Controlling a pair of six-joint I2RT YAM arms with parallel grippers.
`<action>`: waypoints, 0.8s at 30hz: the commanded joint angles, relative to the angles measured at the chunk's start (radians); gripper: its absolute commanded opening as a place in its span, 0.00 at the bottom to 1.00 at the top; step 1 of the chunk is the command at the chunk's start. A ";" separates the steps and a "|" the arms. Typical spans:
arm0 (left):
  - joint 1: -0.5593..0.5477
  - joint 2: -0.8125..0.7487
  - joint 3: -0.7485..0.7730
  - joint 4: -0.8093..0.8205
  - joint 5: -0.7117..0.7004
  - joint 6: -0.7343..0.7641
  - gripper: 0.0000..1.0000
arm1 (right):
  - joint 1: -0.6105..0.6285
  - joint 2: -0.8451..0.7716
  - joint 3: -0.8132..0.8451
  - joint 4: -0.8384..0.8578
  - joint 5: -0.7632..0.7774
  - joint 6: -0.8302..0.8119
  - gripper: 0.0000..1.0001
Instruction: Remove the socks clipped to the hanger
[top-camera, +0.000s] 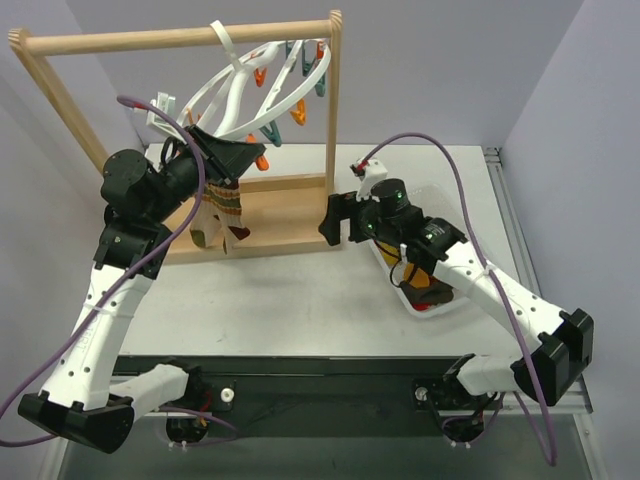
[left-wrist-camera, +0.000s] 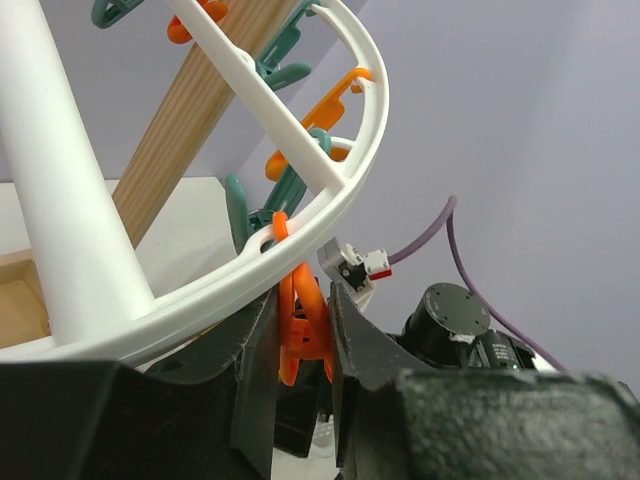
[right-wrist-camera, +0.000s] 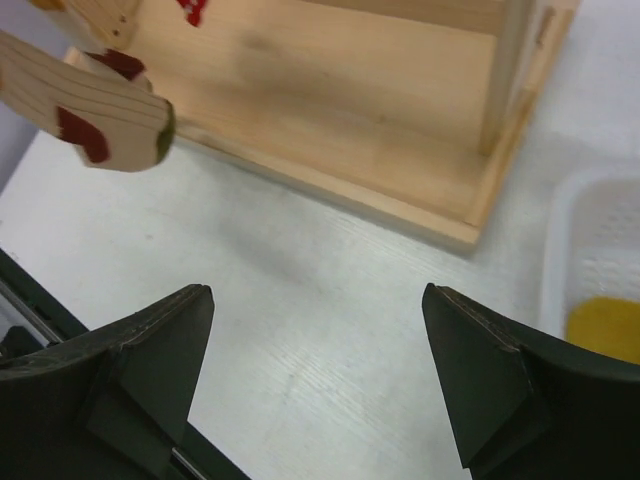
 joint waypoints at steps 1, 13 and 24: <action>-0.031 -0.009 0.021 0.101 0.073 0.015 0.00 | 0.127 0.041 -0.033 0.311 0.018 -0.056 0.98; -0.046 -0.017 0.029 0.039 0.038 0.059 0.00 | 0.315 0.279 0.113 0.414 0.168 -0.199 1.00; -0.049 -0.028 0.026 0.022 0.029 0.062 0.00 | 0.335 0.332 0.051 0.672 0.144 -0.286 1.00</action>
